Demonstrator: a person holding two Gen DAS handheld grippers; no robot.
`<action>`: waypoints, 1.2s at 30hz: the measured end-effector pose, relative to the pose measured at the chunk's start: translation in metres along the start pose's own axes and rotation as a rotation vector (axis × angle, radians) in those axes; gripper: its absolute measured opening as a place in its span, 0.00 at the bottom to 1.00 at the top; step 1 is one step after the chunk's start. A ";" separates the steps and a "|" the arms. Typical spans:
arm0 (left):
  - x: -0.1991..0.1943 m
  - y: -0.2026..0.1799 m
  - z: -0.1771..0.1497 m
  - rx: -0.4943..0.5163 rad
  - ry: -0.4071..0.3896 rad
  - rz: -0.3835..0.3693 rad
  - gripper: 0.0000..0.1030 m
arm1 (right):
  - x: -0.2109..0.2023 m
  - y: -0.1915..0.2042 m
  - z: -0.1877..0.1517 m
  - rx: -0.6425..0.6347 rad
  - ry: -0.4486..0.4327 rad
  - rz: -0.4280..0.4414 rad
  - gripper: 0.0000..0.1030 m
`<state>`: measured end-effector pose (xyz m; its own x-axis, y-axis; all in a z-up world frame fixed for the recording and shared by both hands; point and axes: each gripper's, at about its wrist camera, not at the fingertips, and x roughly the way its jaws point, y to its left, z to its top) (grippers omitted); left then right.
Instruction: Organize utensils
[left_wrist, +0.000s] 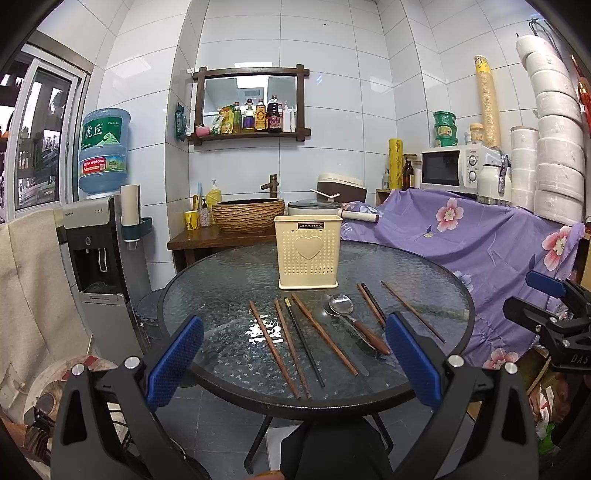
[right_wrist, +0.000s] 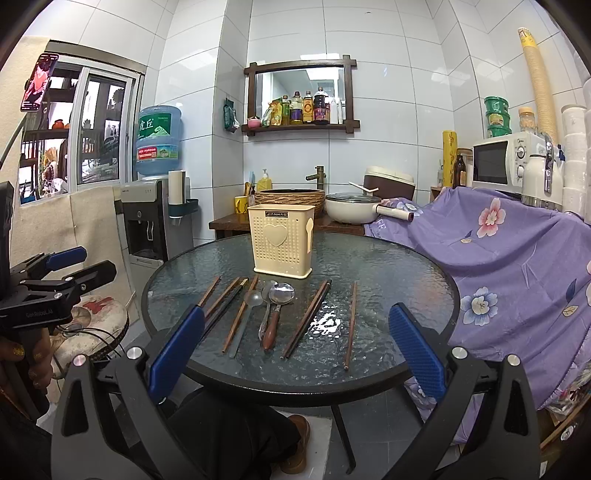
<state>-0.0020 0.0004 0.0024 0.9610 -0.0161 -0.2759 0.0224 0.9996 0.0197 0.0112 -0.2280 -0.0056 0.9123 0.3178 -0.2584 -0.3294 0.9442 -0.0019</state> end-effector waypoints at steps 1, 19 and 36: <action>0.000 0.000 0.000 0.000 0.000 -0.001 0.94 | 0.000 0.000 0.000 0.000 -0.001 0.000 0.96; 0.000 -0.001 0.000 0.009 -0.001 0.005 0.94 | 0.001 0.000 0.000 0.001 0.003 0.001 0.96; 0.002 -0.004 -0.003 0.009 0.002 0.009 0.94 | 0.001 0.001 -0.001 0.002 0.005 0.001 0.96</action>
<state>-0.0009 -0.0038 -0.0016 0.9606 -0.0067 -0.2777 0.0159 0.9994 0.0308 0.0119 -0.2270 -0.0073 0.9106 0.3184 -0.2634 -0.3301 0.9440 -0.0001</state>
